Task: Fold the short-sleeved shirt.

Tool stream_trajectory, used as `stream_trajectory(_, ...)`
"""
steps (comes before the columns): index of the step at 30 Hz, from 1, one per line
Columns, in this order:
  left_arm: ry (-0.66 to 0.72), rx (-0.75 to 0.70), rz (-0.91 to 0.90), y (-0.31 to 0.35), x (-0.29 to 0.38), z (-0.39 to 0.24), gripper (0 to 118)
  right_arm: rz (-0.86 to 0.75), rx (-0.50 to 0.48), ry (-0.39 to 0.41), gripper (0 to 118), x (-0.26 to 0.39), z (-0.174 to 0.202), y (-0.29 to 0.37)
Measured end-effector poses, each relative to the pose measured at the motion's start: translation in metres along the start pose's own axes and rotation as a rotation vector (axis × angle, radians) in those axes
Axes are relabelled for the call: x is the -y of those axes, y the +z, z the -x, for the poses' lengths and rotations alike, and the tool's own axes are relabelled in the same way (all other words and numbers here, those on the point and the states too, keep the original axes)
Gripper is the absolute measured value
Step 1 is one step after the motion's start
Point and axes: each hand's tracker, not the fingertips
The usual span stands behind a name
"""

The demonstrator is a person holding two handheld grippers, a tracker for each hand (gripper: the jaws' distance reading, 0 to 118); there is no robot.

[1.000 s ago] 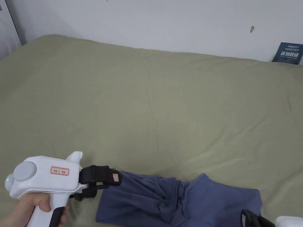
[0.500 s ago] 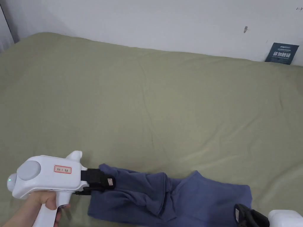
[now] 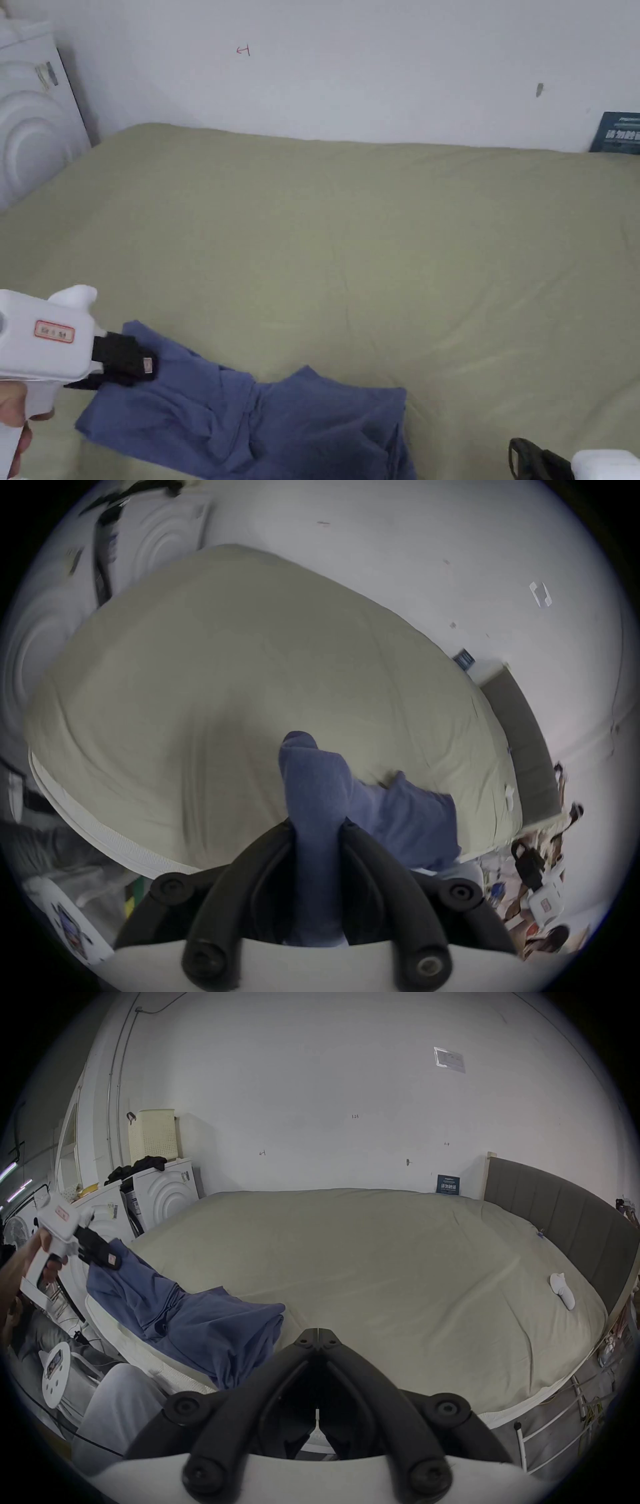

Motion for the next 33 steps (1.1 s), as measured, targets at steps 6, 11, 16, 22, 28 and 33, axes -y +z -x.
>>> stream_trajectory(6,-0.223,-0.062,0.065,-0.019,0.015,-0.110,14,-0.031,0.058,-0.015,2,0.007,-0.012,0.012)
stream_trajectory(11,-0.282,-0.027,0.120,-0.072,0.025,-0.173,14,-0.054,0.100,-0.022,2,0.008,-0.023,0.020)
stream_trajectory(16,-0.329,-0.012,0.159,-0.140,0.040,-0.219,64,-0.074,0.143,-0.026,2,0.005,-0.032,0.030)
stream_trajectory(22,-0.241,0.110,0.133,-0.150,0.043,-0.216,118,-0.106,0.186,-0.075,2,-0.005,-0.046,0.037)
stream_trajectory(28,-0.063,0.265,0.051,-0.107,0.043,-0.143,0,-0.114,0.173,-0.093,2,-0.013,-0.049,0.031)
stream_trajectory(33,0.037,0.477,0.183,-0.161,0.055,-0.126,0,-0.092,0.155,-0.084,2,-0.012,-0.043,0.021)
